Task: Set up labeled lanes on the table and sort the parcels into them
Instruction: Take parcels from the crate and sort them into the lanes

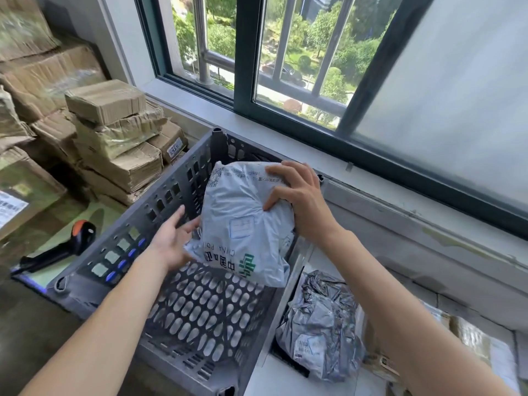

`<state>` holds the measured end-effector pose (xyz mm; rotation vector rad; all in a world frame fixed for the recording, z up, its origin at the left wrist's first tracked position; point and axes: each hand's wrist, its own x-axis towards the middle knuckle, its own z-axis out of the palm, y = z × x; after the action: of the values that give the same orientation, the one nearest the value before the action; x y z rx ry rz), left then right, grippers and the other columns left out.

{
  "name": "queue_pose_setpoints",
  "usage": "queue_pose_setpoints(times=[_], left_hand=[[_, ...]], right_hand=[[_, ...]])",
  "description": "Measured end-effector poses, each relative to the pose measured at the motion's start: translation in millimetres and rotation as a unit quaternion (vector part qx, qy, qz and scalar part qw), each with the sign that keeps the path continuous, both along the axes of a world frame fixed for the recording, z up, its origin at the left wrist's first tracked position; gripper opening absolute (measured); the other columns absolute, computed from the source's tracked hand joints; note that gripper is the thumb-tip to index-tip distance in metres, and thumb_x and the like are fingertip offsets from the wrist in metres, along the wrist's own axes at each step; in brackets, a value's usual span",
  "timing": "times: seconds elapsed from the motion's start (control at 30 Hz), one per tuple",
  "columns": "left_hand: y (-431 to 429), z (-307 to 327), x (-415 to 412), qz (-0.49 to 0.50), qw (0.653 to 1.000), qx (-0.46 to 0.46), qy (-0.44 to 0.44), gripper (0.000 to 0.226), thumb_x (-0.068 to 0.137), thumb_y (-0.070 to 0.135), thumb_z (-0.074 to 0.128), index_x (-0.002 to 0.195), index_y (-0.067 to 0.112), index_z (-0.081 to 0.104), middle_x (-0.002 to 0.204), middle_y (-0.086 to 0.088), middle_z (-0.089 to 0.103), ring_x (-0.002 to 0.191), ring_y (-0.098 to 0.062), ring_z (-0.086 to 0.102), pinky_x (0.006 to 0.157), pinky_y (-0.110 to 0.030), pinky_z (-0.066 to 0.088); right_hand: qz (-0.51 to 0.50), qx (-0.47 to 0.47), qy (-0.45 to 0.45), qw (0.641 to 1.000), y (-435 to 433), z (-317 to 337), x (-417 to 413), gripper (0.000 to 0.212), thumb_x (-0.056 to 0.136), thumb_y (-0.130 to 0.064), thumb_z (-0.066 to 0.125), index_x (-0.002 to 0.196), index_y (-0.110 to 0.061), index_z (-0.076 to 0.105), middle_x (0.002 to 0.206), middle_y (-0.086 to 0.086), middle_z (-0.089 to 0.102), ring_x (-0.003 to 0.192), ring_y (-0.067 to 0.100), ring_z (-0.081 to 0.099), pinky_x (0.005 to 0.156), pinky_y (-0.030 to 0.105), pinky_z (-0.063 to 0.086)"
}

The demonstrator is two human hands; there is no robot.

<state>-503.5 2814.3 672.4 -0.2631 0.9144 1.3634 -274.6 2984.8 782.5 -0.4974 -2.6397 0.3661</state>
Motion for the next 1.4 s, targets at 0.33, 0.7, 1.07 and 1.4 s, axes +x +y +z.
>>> queue_pose_setpoints(times=[0.33,0.7,1.07,1.4], left_hand=[[-4,28,2,-0.063,0.986,0.095,0.119,0.039,0.081,0.052,0.072,0.101,0.018,0.079,0.115,-0.009,0.073,0.108,-0.031,0.069,0.084,-0.046,0.058],[8,63,-18,-0.064,0.938,0.105,0.323,0.037,0.071,0.020,0.084,0.106,0.018,0.073,0.117,-0.019,0.070,0.095,-0.032,0.072,0.080,-0.045,0.060],[54,176,-24,-0.383,0.592,0.128,0.697,0.030,0.075,0.032,0.084,0.102,0.037,0.072,0.094,0.012,0.075,0.089,-0.010,0.070,0.079,-0.033,0.052],[50,172,-14,-0.284,0.486,0.088,0.822,0.041,0.074,0.035,0.083,0.110,0.036,0.065,0.107,0.013,0.069,0.096,-0.008,0.063,0.079,-0.028,0.050]], right_hand=[[0.010,-0.005,0.097,0.995,-1,-17,9,0.021,0.074,-0.014,0.089,0.082,-0.026,0.074,0.150,0.005,0.046,0.144,0.034,0.032,0.109,0.058,0.035],[-0.173,-0.151,0.214,0.949,-2,0,18,0.058,0.093,0.011,0.047,0.145,-0.014,0.049,0.153,0.008,0.043,0.141,0.018,0.040,0.117,0.026,0.035],[-0.023,0.027,-0.126,0.991,-22,94,-49,0.073,0.086,-0.050,0.070,0.149,-0.024,0.044,0.155,0.003,0.041,0.149,0.026,0.024,0.122,0.048,0.011],[-0.028,-0.132,-0.224,0.965,-20,50,-70,0.048,0.077,-0.027,0.078,0.116,-0.011,0.056,0.101,0.007,0.066,0.089,0.028,0.064,0.072,0.040,0.055]])
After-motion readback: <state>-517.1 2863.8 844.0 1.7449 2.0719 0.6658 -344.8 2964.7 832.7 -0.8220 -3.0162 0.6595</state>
